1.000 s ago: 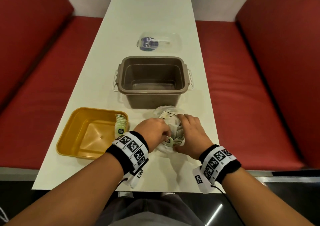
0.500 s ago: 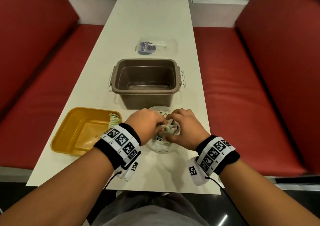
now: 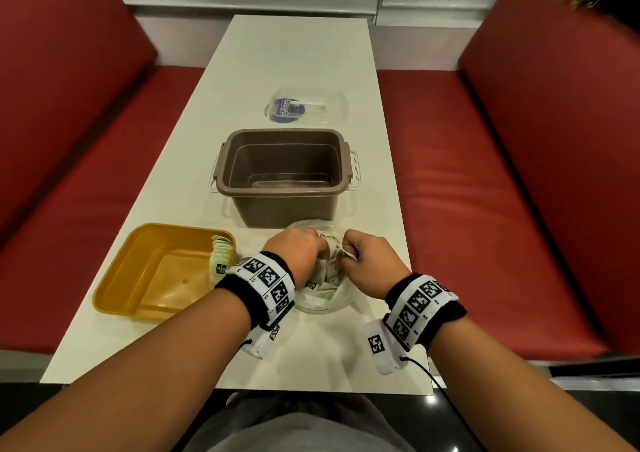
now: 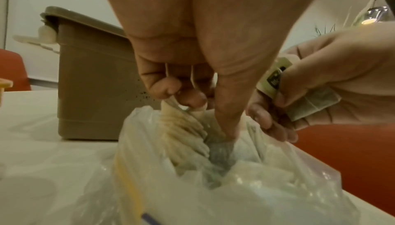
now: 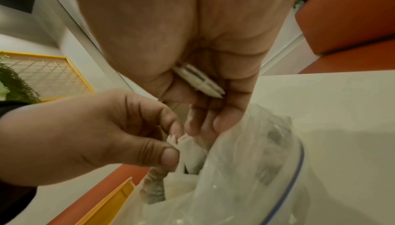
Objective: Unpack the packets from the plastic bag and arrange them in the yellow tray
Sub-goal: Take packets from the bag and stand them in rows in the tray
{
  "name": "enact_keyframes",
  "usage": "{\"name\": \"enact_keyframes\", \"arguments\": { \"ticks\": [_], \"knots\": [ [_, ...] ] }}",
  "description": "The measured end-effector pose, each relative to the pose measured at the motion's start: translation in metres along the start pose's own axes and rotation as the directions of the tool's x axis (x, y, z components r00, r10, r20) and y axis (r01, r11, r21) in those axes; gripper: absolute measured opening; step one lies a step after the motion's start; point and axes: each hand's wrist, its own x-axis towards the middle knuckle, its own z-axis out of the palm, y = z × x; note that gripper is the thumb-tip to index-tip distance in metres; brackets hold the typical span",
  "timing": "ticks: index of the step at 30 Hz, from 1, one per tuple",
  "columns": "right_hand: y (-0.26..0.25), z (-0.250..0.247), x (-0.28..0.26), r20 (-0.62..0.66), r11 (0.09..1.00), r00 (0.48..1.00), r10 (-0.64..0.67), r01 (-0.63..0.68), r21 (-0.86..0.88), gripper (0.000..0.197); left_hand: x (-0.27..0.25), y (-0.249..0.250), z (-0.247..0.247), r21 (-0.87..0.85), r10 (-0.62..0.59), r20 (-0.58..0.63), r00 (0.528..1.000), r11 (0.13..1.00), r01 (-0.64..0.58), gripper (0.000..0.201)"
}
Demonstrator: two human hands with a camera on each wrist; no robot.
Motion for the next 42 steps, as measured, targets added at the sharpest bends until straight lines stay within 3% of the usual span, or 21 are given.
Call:
{"name": "enact_keyframes", "arguments": {
  "ticks": [3,6,10,13,15,18,19,22,24,26,30,34,37,42],
  "knots": [
    [-0.001,-0.001,0.002,0.029,0.999,0.999,0.018,-0.019,0.035,0.025,0.0,-0.005,-0.006,-0.035,0.015,-0.068,0.998,0.999,-0.017,0.016],
    [-0.002,-0.002,0.003,0.022,0.998,1.0,-0.02,0.018,0.055,0.024,-0.005,-0.012,-0.017,-0.154,0.005,-0.222,0.975,0.987,-0.04,0.008],
    [-0.009,-0.005,0.002,-0.008,0.989,0.993,-0.119,0.119,0.082,0.044,-0.01,-0.021,-0.027,-0.324,-0.078,-0.29,0.954,0.946,-0.021,0.003],
    [-0.016,-0.005,0.005,-0.049,0.978,0.992,-0.12,0.126,0.166,0.053,-0.014,-0.029,-0.027,-0.457,-0.147,-0.343,0.928,0.889,-0.028,0.003],
    [-0.02,-0.003,0.009,-0.076,0.975,0.991,-0.112,0.124,0.183,0.045,-0.019,-0.033,-0.025,-0.525,-0.179,-0.391,0.903,0.849,-0.059,0.003],
    [-0.026,-0.001,0.015,-0.084,0.99,0.99,-0.112,0.118,0.073,0.016,-0.027,-0.037,-0.021,-0.545,-0.176,-0.445,0.878,0.831,-0.11,0.005],
    [-0.028,0.0,0.018,-0.088,0.992,0.991,-0.097,0.104,0.069,0.008,-0.029,-0.039,-0.02,-0.531,-0.164,-0.454,0.876,0.839,-0.118,0.005],
    [-0.034,0.004,0.023,-0.113,0.988,0.993,-0.045,0.061,0.14,0.013,-0.037,-0.048,-0.017,-0.43,-0.124,-0.392,0.912,0.901,-0.062,0.002],
    [-0.042,0.005,0.025,-0.112,0.99,0.992,-0.055,0.07,0.126,0.009,-0.04,-0.056,-0.019,-0.286,-0.092,-0.282,0.955,0.958,0.007,0.011],
    [-0.051,0.009,0.026,-0.095,0.992,0.992,-0.089,0.097,0.084,0.003,-0.042,-0.064,-0.021,-0.191,-0.077,-0.232,0.97,0.981,0.032,0.024],
    [-0.07,0.018,0.028,-0.055,0.983,0.982,-0.18,0.182,0.029,0.008,-0.046,-0.071,-0.032,-0.259,-0.034,-0.391,0.92,0.963,-0.075,0.023],
    [-0.086,0.028,0.031,-0.096,0.977,0.977,-0.189,0.197,0.079,0.037,-0.055,-0.081,-0.041,-0.259,0.006,-0.398,0.917,0.959,-0.118,0.008],
    [-0.093,0.035,0.031,-0.052,0.983,0.985,-0.164,0.168,0.076,0.052,-0.065,-0.09,-0.045,-0.332,-0.009,-0.419,0.908,0.932,-0.144,0.006],
    [-0.102,0.045,0.036,-0.021,0.987,0.988,-0.151,0.151,0.047,0.015,-0.083,-0.102,-0.057,-0.499,-0.119,-0.453,0.884,0.855,-0.14,0.006]
  ]
}}
